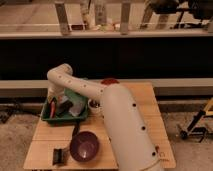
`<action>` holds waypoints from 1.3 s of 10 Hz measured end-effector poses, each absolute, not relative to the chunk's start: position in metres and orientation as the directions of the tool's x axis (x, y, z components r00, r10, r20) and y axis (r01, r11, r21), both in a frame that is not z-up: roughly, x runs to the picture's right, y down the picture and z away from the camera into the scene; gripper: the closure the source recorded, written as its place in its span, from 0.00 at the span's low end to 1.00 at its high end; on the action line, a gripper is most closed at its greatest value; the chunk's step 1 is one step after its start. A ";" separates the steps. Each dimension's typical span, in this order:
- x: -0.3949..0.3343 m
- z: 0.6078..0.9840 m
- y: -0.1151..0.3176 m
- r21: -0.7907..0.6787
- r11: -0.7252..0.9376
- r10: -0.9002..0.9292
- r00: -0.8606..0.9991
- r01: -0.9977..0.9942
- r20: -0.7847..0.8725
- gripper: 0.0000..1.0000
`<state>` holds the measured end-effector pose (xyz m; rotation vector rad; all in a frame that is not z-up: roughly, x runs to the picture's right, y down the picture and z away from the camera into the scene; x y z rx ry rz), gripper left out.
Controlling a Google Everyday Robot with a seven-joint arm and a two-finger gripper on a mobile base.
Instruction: Place pepper in table surface
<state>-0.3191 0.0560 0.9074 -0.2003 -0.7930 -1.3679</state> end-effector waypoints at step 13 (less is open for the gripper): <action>-0.318 0.912 0.070 0.351 0.198 -0.791 -0.062 0.915 0.609 0.54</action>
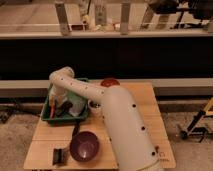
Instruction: Place pepper in table surface
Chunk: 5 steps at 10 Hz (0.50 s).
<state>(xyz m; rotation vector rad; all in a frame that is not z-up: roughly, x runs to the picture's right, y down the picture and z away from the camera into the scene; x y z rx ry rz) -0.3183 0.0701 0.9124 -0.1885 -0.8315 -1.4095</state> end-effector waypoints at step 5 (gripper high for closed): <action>-0.329 0.909 0.067 0.361 0.186 -0.790 -0.079 0.914 0.608 0.54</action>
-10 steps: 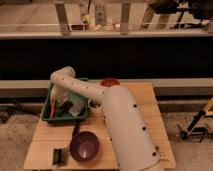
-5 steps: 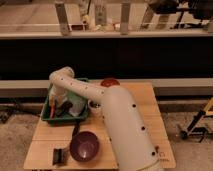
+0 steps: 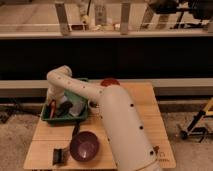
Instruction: Place pepper in table surface
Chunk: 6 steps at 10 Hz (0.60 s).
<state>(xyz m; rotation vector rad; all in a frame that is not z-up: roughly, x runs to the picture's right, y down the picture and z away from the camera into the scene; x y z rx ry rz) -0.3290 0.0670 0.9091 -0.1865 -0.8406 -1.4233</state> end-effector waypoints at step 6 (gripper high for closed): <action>-0.329 0.921 0.068 0.336 0.185 -0.777 -0.072 0.923 0.626 0.54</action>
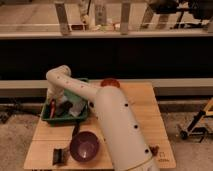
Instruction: Place pepper in table surface
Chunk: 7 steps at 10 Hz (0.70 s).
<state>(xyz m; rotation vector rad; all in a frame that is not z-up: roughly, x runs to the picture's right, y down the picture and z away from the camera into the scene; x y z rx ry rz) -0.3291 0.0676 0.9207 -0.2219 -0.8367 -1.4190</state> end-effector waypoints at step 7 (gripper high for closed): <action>-0.322 0.932 0.088 0.303 0.170 -0.753 -0.074 0.938 0.654 0.54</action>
